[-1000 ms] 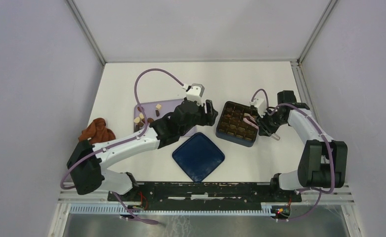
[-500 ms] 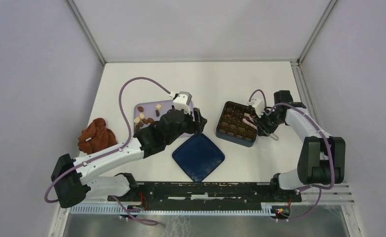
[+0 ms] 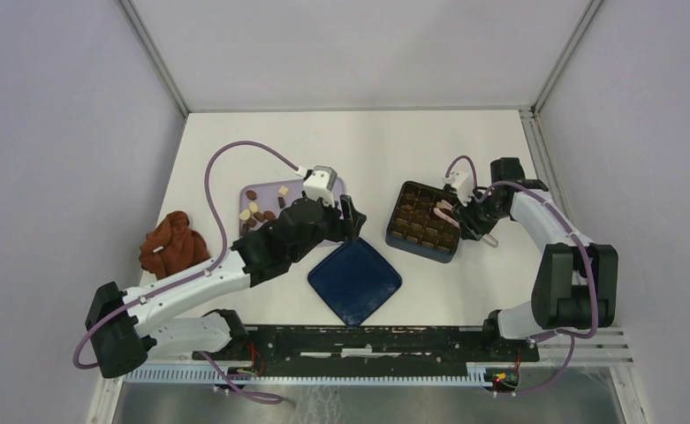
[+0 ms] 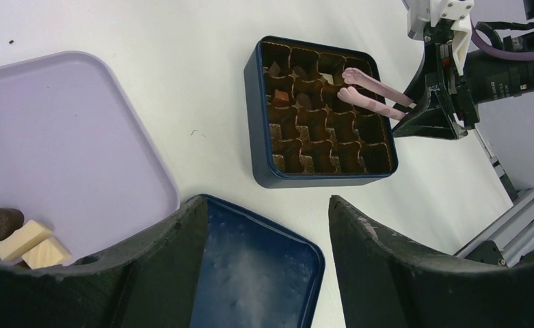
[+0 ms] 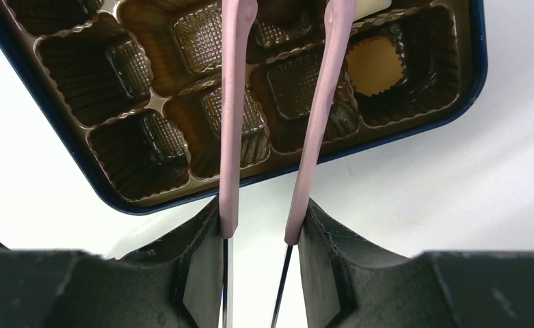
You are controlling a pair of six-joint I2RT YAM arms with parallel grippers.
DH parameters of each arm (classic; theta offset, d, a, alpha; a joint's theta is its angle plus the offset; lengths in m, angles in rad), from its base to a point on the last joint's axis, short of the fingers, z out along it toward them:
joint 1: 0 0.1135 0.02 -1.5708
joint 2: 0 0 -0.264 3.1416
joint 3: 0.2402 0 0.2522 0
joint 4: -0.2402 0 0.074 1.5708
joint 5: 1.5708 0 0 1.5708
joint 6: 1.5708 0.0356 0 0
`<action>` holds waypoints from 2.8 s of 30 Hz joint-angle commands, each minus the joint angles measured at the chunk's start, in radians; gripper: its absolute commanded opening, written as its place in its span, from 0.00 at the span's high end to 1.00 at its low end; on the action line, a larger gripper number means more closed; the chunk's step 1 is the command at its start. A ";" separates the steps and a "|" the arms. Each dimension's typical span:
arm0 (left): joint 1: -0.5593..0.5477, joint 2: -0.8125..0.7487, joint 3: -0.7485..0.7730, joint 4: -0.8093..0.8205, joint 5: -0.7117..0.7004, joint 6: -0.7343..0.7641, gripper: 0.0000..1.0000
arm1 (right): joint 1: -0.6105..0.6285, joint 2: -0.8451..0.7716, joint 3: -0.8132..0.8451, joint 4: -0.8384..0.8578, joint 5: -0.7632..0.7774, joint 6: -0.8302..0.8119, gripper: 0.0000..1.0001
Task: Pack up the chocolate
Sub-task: Pick up the fake chocolate from the plate.
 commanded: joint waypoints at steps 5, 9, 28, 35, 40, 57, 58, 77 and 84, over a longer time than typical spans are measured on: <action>-0.002 -0.041 -0.012 -0.017 -0.010 -0.024 0.29 | 0.005 -0.023 0.071 -0.009 -0.011 0.013 0.56; 0.000 -0.053 -0.008 -0.031 -0.011 -0.014 0.27 | 0.010 -0.039 0.104 -0.039 -0.049 0.005 0.56; 0.478 -0.289 0.198 -0.408 0.120 0.221 0.13 | 0.593 0.090 0.401 -0.044 0.024 0.115 0.57; 0.478 -0.466 0.009 -0.356 -0.084 0.328 0.04 | 0.822 0.344 0.645 -0.085 0.144 0.117 0.57; 0.478 -0.529 -0.065 -0.336 -0.140 0.332 0.00 | 0.864 0.515 0.794 -0.111 0.194 0.112 0.58; 0.486 -0.516 -0.066 -0.350 -0.141 0.330 0.00 | 0.870 0.767 0.949 -0.157 0.259 0.085 0.59; 0.487 -0.514 -0.064 -0.350 -0.139 0.331 0.00 | 0.872 0.771 0.953 -0.160 0.256 0.084 0.59; 0.511 -0.503 -0.066 -0.341 -0.104 0.335 0.01 | 0.912 0.847 1.037 -0.186 0.229 0.085 0.58; 0.518 -0.501 -0.067 -0.340 -0.099 0.335 0.01 | 0.923 0.877 1.090 -0.205 0.215 0.086 0.58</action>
